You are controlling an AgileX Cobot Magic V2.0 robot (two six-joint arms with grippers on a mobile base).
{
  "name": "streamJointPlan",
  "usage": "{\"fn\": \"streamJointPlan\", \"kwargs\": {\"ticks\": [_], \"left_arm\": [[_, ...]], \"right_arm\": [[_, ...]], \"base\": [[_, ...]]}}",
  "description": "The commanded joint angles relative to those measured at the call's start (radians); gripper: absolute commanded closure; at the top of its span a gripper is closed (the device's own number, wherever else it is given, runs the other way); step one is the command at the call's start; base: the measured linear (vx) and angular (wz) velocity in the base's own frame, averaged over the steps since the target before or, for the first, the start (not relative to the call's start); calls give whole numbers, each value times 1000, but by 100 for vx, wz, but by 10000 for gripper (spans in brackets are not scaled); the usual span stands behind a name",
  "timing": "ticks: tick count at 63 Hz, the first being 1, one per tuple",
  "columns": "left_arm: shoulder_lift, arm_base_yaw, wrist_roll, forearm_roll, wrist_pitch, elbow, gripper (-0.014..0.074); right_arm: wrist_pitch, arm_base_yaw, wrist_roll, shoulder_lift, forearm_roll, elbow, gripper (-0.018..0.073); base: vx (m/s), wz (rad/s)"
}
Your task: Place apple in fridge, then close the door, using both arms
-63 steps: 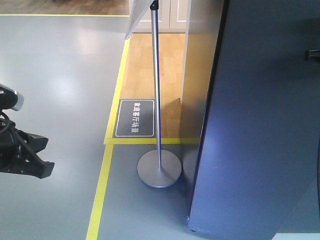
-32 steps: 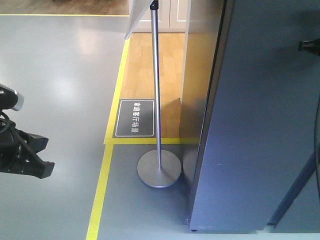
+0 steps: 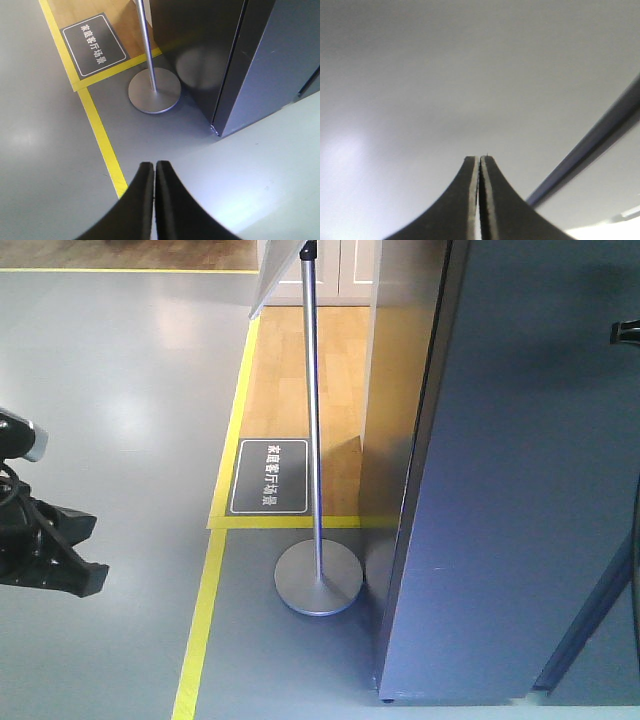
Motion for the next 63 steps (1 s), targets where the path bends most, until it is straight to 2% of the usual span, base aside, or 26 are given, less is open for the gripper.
{"fn": "streamJointPlan", "kwargs": {"ticks": [1, 9, 14, 25, 34, 53, 63], "left_arm": [[-20, 1, -11, -7, -51, -24, 603], [-20, 1, -11, -7, -51, -24, 603], [-20, 1, -11, -7, -51, -24, 603], [-20, 1, -11, -7, -51, -24, 603], [-20, 1, -11, -7, -51, -24, 603], [-20, 1, -11, -7, -51, -24, 603], [-20, 1, -11, -7, -51, -24, 603]], "right_arm": [[38, 51, -106, -75, 46, -34, 563], [118, 104, -145, -118, 174, -34, 563], [113, 132, -161, -155, 215, -5, 563], [29, 188, -159, -276, 216, 173, 563], [-6, 201, -140, -405, 215, 329, 563], [23, 199, -128, -707, 205, 609, 563], [94, 199, -128, -865, 204, 719, 563]], "base": [[0, 0], [0, 0], [0, 0], [0, 0], [0, 0], [0, 0], [0, 0]]}}
